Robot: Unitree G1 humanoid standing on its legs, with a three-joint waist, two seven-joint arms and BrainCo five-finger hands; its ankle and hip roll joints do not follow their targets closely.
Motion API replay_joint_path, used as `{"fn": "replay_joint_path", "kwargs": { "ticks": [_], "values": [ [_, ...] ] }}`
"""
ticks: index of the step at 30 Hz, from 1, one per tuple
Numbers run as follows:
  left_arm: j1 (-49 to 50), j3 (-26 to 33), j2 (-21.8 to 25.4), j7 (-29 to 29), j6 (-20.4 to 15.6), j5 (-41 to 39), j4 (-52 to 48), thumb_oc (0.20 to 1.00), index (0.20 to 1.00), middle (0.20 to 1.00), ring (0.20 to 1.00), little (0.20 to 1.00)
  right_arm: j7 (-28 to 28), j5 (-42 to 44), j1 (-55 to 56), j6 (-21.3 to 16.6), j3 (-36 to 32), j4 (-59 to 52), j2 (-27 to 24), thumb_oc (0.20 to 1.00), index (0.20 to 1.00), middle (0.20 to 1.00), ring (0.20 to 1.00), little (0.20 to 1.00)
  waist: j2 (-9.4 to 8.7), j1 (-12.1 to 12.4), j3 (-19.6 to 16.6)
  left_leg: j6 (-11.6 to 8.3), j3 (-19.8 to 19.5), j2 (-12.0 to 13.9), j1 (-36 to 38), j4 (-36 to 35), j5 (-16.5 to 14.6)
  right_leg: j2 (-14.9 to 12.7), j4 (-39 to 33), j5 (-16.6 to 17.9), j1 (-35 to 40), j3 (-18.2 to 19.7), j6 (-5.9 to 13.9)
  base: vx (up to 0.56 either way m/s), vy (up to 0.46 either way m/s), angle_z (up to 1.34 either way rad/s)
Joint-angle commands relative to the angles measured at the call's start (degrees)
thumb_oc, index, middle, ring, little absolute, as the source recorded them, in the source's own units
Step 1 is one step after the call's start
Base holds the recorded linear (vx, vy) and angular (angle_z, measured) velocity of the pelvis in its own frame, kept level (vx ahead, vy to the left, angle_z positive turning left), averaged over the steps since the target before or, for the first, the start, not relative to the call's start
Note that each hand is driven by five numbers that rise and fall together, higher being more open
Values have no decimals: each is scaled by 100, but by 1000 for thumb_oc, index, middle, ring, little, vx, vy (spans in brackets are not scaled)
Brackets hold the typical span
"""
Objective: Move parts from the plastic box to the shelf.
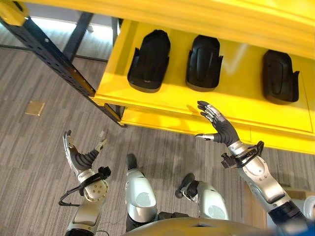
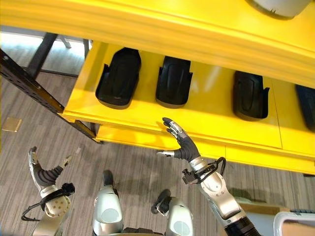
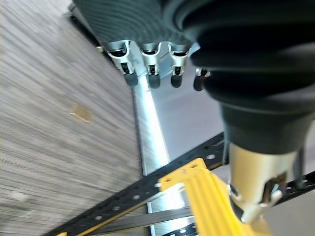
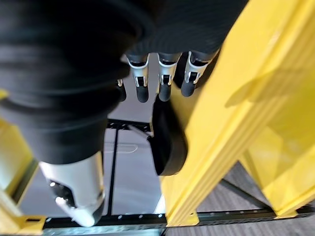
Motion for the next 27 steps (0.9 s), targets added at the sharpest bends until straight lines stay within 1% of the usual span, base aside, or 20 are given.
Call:
{"fn": "replay_joint_path", "kwargs": {
  "ticks": [1,2,3,5,6,7,9,10,11,12,15,16,17,19,20,21,22,24,25,27],
  "values": [
    [106,-5,247,-499,-58,-294,99,1000,1000,1000,1000,1000,162,213,-170,-38,-167,-121,77,1000,1000,1000,1000,1000,-178,-41,23,-139,440,143,-90,420,-209,319,-875,64,910,-439,180,15,27,25],
    [98,-26,192,-694,-70,-356,226,1000,1000,1000,1000,1000,183,252,-152,23,-173,-148,64,1000,1000,1000,1000,1000,-144,-98,-9,-191,571,214,-40,394,-82,319,-905,78,933,-480,187,-18,130,48],
    [15,-205,87,-1279,8,-768,467,1000,1000,1000,1000,1000,177,440,-73,185,-219,-218,29,1000,1000,1000,1000,1000,-87,-303,-81,-148,958,322,94,531,-123,231,-905,114,933,-558,228,-29,150,50],
    [-28,-226,39,-1489,41,-930,565,1000,1000,1000,1000,1000,180,403,-67,216,-263,-228,25,1000,1000,1000,1000,1000,-50,-328,-96,-83,880,248,87,705,-239,195,-854,99,896,-487,234,-59,277,57],
    [-124,-254,-66,-1615,-14,-850,723,1000,1000,1000,1000,1000,177,382,-183,269,-294,-196,18,1000,1000,1000,1000,1000,9,-318,-128,130,621,-82,50,948,-632,134,-727,80,830,-287,272,-85,492,47],
    [-225,-285,-57,-1695,-35,-806,753,1000,1000,1000,1000,1000,146,460,-275,316,-303,-179,24,1000,1000,1000,1000,1000,49,-336,-160,280,610,-315,133,877,-864,63,-636,79,789,-194,348,-63,527,16],
    [-304,-332,-13,-1766,29,-789,713,1000,1000,1000,1000,1000,87,498,-272,374,-336,-200,39,1000,1000,1000,1000,1000,95,-360,-201,293,577,-441,182,732,-883,43,-639,114,781,-104,405,10,419,-37],
    [-423,-429,33,-1895,80,-809,757,1000,1000,1000,1000,1000,-10,539,-275,390,-430,-149,77,1000,1000,1000,1000,1000,143,-383,-252,342,463,-612,158,769,-985,23,-721,209,850,95,486,38,486,-23],
    [-480,-486,55,-1935,117,-788,744,1000,1000,1000,1000,1000,-31,559,-294,384,-466,-108,115,1000,1000,1000,1000,1000,163,-401,-262,391,432,-700,189,772,-1037,-3,-749,256,872,194,539,39,691,-3],
    [-580,-579,144,-2024,175,-642,714,1000,1000,1000,1000,1000,-38,617,-290,319,-531,-23,218,1000,1000,1000,1000,1000,198,-441,-308,487,449,-875,298,639,-1064,-89,-849,432,875,295,685,21,524,5],
    [-721,-697,278,-2115,283,-434,647,1000,1000,1000,1000,1000,-102,559,-277,255,-561,40,348,1000,1000,1000,1000,1000,235,-481,-380,583,491,-1106,471,358,-1063,-231,-1060,801,817,375,826,11,429,4],
    [-793,-750,351,-2156,375,-377,618,1000,1000,1000,1000,1000,-166,532,-265,238,-571,66,403,1000,1000,1000,1000,1000,248,-502,-397,637,532,-1228,540,196,-1069,-309,-1171,1006,770,384,887,-19,373,10],
    [-816,-773,375,-2172,391,-350,619,1000,1000,1000,1000,1000,-223,519,-302,218,-555,85,430,1000,1000,1000,1000,1000,246,-486,-396,651,599,-1266,602,71,-1041,-364,-1229,1163,726,304,899,-33,314,6],
    [-828,-792,367,-2178,343,-281,641,1000,1000,1000,1000,1000,-297,502,-378,225,-522,103,474,1000,1000,1000,1000,1000,241,-409,-389,637,813,-1289,728,-165,-982,-521,-1335,1461,682,-86,946,-43,200,-12],
    [-830,-794,361,-2166,345,-290,658,1000,1000,1000,1000,1000,-268,495,-383,225,-517,111,491,1000,1000,1000,1000,1000,247,-392,-384,652,871,-1302,764,-224,-973,-554,-1319,1530,651,-187,952,-25,183,-26],
    [-836,-793,341,-2158,346,-302,693,1000,1000,1000,1000,1000,-227,512,-376,232,-525,110,492,1000,1000,1000,1000,1000,253,-398,-392,660,905,-1324,789,-298,-947,-512,-1309,1492,640,-216,945,58,236,-54],
    [-824,-801,286,-2227,387,-354,751,1000,1000,1000,1000,1000,-129,542,-313,288,-558,70,451,1000,1000,1000,1000,1000,243,-440,-415,627,979,-1348,827,-402,-858,-244,-1341,1277,674,-243,862,105,233,-59],
    [-716,-841,192,-2336,433,-405,775,1000,1000,1000,1000,1000,-82,553,-277,465,-652,-46,385,1000,1000,1000,1000,1000,180,-457,-452,623,1127,-1392,782,-497,-730,146,-1503,1056,828,-316,727,190,178,-75],
    [-680,-884,168,-2347,474,-465,787,1000,1000,1000,1000,1000,-14,634,-245,512,-706,-72,333,1000,1000,1000,1000,1000,143,-546,-477,593,1113,-1432,732,-535,-668,428,-1676,987,906,-64,630,211,61,-63],
    [-641,-934,149,-2339,465,-496,823,1000,1000,1000,1000,1000,41,704,-189,509,-759,-61,295,1000,1000,1000,1000,1000,95,-629,-500,553,1101,-1456,663,-505,-652,645,-1977,1018,993,184,548,179,-34,-17]
  ]
}}
